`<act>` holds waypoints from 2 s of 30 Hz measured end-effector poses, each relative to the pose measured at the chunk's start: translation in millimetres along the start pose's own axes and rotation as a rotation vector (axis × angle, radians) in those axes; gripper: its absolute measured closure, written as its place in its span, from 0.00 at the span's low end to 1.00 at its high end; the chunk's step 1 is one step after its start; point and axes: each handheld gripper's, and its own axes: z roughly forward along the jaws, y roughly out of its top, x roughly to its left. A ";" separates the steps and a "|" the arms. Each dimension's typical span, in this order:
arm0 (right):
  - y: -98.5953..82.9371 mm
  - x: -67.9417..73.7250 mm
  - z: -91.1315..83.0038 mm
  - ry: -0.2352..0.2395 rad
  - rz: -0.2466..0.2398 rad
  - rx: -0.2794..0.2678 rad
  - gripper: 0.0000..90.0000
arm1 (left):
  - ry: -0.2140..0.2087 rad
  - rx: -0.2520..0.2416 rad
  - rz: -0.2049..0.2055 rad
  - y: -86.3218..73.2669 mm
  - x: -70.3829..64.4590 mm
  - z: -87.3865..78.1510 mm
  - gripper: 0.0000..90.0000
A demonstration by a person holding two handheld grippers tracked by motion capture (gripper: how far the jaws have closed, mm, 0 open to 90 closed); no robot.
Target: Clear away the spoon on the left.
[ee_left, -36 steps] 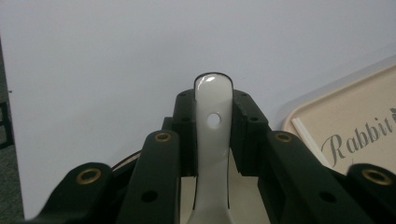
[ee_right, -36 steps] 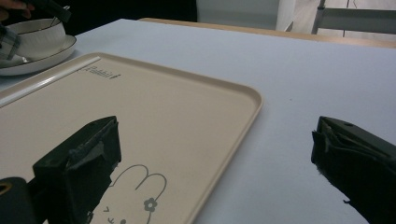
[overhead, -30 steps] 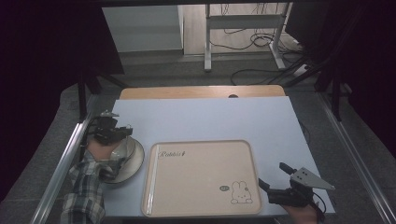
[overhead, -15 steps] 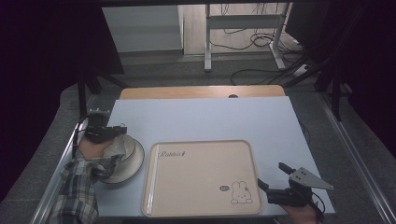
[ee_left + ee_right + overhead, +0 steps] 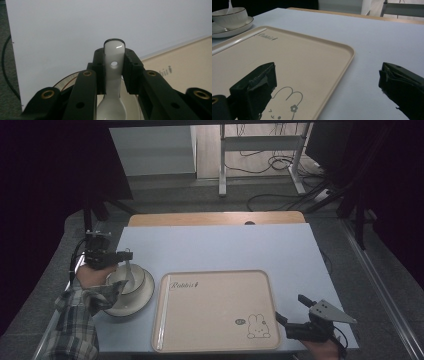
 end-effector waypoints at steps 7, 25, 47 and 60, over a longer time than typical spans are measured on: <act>0.0 0.3 0.3 -0.004 0.000 0.000 0.01 | -0.038 0.002 0.008 1.1 -9.6 -3.8 0.83; 0.2 0.9 0.6 -0.001 -0.001 0.004 0.01 | -0.015 -0.019 0.058 11.5 -29.3 -22.2 0.83; 0.5 0.3 0.1 -0.001 -0.003 0.004 0.01 | -0.169 0.039 0.059 14.9 -67.0 -9.2 0.83; 0.4 0.6 1.1 0.000 -0.004 0.006 0.01 | -0.239 0.095 0.063 3.3 -89.9 11.1 0.83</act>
